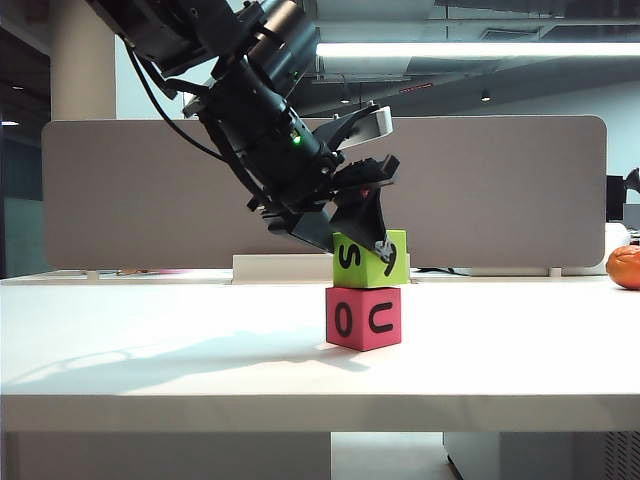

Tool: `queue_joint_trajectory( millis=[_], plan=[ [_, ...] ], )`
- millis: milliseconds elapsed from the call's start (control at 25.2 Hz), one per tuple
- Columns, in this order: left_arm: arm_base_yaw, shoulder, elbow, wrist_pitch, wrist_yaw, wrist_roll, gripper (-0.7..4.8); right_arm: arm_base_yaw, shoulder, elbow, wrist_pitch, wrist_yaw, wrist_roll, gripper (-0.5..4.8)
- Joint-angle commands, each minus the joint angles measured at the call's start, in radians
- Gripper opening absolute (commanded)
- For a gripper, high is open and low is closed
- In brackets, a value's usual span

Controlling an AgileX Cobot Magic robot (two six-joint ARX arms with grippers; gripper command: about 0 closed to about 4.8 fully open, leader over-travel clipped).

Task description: Stack one letter block on top of another letter block.

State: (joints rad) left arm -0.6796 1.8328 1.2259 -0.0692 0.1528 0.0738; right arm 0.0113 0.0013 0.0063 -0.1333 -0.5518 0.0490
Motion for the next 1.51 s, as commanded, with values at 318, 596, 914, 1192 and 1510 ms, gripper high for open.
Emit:
queue_joint_trajectory(
  millis=[318, 596, 914, 1192, 1510],
  plan=[
    [-0.002, 0.000, 0.006, -0.028, 0.001, -0.003, 2.15, 0.000, -0.002, -0.006, 0.010, 0.000, 0.003, -0.01],
    [-0.002, -0.019, 0.009, -0.046, 0.001, -0.003, 2.15, 0.000, -0.002, -0.006, 0.010, 0.000, 0.003, -0.01],
    [-0.002, -0.042, 0.009, -0.051, -0.003, -0.003, 2.14, 0.000, -0.002, -0.006, 0.010, 0.000, 0.003, -0.01],
    [-0.002, -0.041, 0.009, -0.092, -0.075, -0.003, 2.14, 0.001, -0.002, -0.006, 0.010, -0.001, 0.003, -0.01],
    [-0.005, -0.041, 0.009, -0.109, -0.057, -0.003, 2.15, 0.000, -0.002, -0.006, 0.010, 0.000, 0.003, -0.01]
  ],
)
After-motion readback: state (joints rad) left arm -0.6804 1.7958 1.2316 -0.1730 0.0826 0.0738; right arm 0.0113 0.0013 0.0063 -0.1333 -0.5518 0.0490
